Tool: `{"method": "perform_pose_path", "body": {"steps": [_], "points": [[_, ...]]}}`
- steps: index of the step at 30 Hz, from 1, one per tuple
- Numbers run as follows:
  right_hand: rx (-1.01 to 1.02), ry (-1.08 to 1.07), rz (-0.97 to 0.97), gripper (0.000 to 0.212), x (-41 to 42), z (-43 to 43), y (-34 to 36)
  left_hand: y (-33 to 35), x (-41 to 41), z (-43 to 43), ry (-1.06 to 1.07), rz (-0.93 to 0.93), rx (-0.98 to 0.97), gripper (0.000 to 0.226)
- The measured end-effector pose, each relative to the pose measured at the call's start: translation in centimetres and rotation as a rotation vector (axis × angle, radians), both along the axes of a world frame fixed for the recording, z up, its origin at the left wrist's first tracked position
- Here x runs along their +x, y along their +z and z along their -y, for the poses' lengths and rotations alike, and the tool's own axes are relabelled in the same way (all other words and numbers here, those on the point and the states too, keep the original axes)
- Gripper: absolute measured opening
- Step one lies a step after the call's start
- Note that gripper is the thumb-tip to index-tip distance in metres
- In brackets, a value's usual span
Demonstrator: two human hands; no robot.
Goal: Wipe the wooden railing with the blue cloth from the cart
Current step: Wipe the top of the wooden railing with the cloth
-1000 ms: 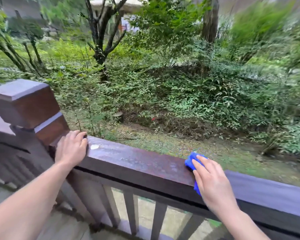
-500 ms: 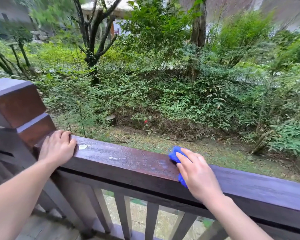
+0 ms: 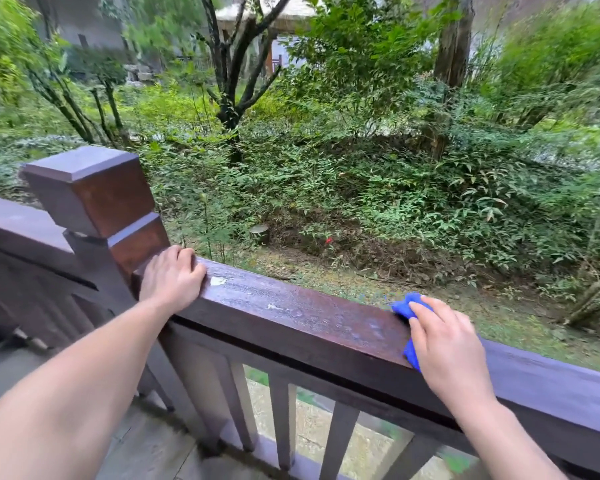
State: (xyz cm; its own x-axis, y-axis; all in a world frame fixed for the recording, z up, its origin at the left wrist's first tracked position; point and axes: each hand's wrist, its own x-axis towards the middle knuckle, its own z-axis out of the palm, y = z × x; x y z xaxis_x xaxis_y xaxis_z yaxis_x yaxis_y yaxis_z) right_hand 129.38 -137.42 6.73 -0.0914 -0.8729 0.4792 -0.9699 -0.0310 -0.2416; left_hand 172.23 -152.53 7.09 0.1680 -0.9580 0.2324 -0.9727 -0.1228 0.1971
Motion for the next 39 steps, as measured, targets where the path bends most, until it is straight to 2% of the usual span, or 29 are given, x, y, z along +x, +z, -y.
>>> {"method": "perform_pose_path", "body": {"steps": [2,5,7,10,13,16,18,21,23,26,28,30,32,34,36,39], "points": [[-0.008,-0.015,0.020,0.018,2.2,0.5,0.2,0.1,0.0,0.0,-0.001,-0.001,0.004,0.061],[-0.010,0.195,-0.031,0.021,5.1,0.0,0.1,-0.2,0.1,0.3,-0.002,0.000,0.003,0.054],[-0.019,0.272,-0.053,0.027,3.8,0.0,-0.1,-0.3,0.4,0.6,-0.007,0.000,-0.005,0.048],[0.021,0.132,-0.028,0.027,0.5,0.4,-0.1,-0.7,0.6,0.7,-0.017,0.001,-0.005,0.054],[0.009,0.011,0.025,0.017,2.3,1.3,0.3,-0.6,0.5,0.7,-0.008,-0.006,-0.017,0.058],[0.008,0.159,-0.025,0.021,6.2,1.3,0.2,-0.7,0.5,0.8,-0.008,-0.004,-0.016,0.058],[0.018,0.231,-0.036,0.025,5.7,1.5,0.0,-0.7,0.7,0.7,-0.010,-0.005,-0.025,0.059],[0.056,0.123,0.000,0.028,3.8,1.9,0.0,-0.9,0.7,0.8,-0.009,-0.004,-0.045,0.061],[0.033,0.073,0.021,0.022,5.1,2.0,0.2,-0.8,0.7,0.8,-0.015,0.020,-0.029,0.062],[-0.027,0.219,-0.033,0.015,9.0,2.3,0.4,-0.2,0.6,0.3,-0.031,0.013,0.022,0.056],[0.030,0.291,-0.063,0.023,10.2,2.9,0.6,1.0,0.3,-0.1,-0.063,-0.006,0.036,0.045],[0.067,0.287,-0.062,0.025,10.4,3.6,0.8,3.2,1.0,-0.3,-0.119,0.059,-0.115,0.037],[0.036,0.259,-0.040,0.021,10.3,3.9,0.7,6.6,2.8,-0.4,-0.165,0.256,-0.377,0.030],[-0.006,0.243,-0.059,0.021,10.6,4.0,0.5,10.8,5.4,0.2,-0.126,0.429,-0.555,0.035],[-0.088,0.235,-0.086,0.023,10.7,3.9,0.3,13.9,7.9,1.0,-0.033,0.452,-0.573,0.040],[-0.158,0.228,-0.068,0.033,10.6,3.7,-0.5,14.6,9.4,1.9,0.041,0.414,-0.495,0.037]]}}
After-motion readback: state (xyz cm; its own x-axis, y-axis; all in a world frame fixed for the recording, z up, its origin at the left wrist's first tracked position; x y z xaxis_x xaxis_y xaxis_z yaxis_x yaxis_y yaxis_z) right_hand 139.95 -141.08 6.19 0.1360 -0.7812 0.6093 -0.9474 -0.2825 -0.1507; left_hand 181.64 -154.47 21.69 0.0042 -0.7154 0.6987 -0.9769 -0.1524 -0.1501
